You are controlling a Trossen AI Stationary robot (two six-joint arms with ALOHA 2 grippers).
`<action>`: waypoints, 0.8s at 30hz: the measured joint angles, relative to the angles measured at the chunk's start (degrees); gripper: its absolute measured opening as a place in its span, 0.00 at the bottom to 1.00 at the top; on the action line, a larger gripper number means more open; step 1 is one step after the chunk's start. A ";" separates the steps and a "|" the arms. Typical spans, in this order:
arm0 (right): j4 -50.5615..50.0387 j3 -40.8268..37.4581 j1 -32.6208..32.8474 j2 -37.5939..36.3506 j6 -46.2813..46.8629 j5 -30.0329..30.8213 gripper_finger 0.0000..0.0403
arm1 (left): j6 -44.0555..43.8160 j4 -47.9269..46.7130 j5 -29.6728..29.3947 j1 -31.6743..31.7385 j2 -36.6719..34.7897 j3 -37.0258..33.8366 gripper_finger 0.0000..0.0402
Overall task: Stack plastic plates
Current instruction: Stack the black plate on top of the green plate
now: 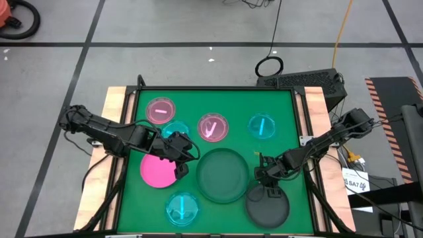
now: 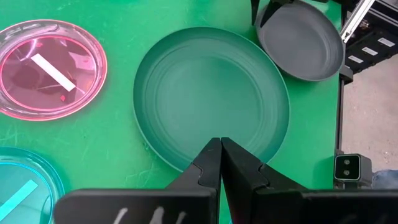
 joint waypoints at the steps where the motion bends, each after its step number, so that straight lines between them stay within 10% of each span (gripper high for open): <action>1: 0.02 0.00 0.00 0.00 0.00 0.02 0.18 | 0.00 0.00 0.00 0.00 0.00 0.00 0.04; 11: 0.09 -1.04 0.00 0.04 -1.54 0.04 0.24 | -0.49 -0.02 0.00 0.00 0.00 0.01 0.04; 24: 1.04 -1.55 0.00 -0.07 -1.62 -2.34 0.02 | -3.02 -0.39 -0.86 0.00 0.00 0.00 0.04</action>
